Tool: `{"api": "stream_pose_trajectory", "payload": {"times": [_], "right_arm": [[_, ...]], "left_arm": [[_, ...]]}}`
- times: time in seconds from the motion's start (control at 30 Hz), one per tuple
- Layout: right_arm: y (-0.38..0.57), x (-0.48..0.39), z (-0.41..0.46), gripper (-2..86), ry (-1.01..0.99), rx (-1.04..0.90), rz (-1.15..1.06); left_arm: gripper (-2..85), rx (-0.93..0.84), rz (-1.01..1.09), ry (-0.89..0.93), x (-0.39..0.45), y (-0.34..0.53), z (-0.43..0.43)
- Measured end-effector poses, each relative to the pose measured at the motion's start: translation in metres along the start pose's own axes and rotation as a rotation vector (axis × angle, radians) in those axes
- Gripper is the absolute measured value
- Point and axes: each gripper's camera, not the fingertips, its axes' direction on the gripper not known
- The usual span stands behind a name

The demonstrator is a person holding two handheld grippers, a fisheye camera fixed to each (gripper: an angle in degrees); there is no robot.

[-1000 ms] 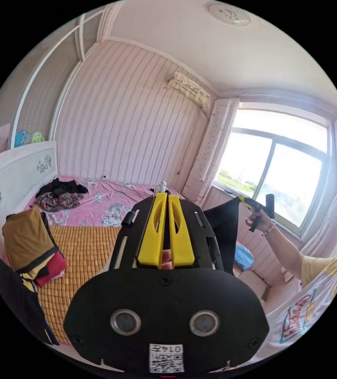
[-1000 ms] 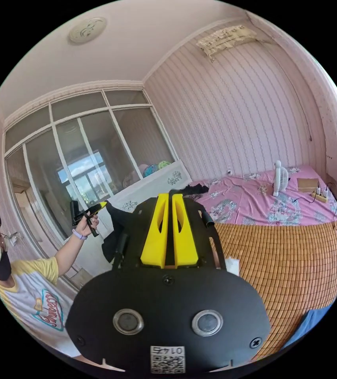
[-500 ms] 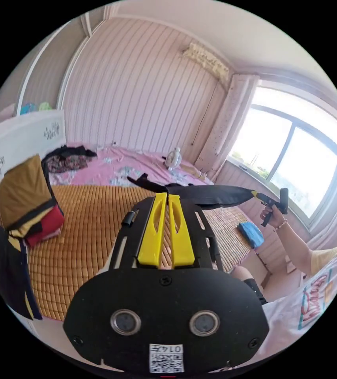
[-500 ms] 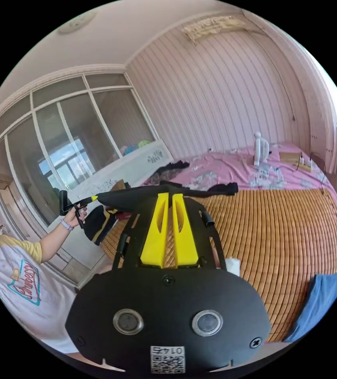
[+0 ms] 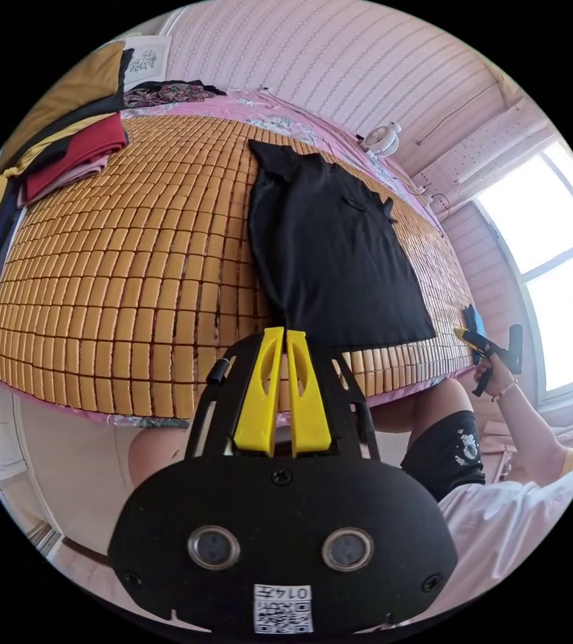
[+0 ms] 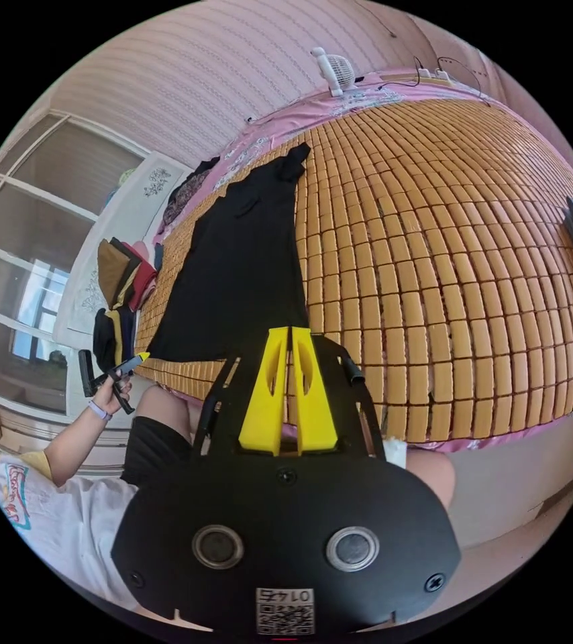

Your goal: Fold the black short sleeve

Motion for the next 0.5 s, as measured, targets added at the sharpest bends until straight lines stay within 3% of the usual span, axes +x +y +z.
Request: {"api": "stream_pose_trajectory", "payload": {"times": [0.2,0.37,0.5], "right_arm": [[-0.019,-0.07,0.038,9.3,0.211,-0.068,-0.106],[-0.037,-0.105,0.057,4.6,0.327,-0.137,-0.133],[-0.039,-0.125,0.033,2.5,0.288,-0.14,-0.182]], "left_arm": [[-1.0,0.001,-0.108,0.013,0.0,0.004,0.013],[-1.0,-0.025,-0.133,-0.001,0.017,0.007,0.031],[-1.0,-0.061,-0.12,-0.023,0.029,0.009,0.039]]}}
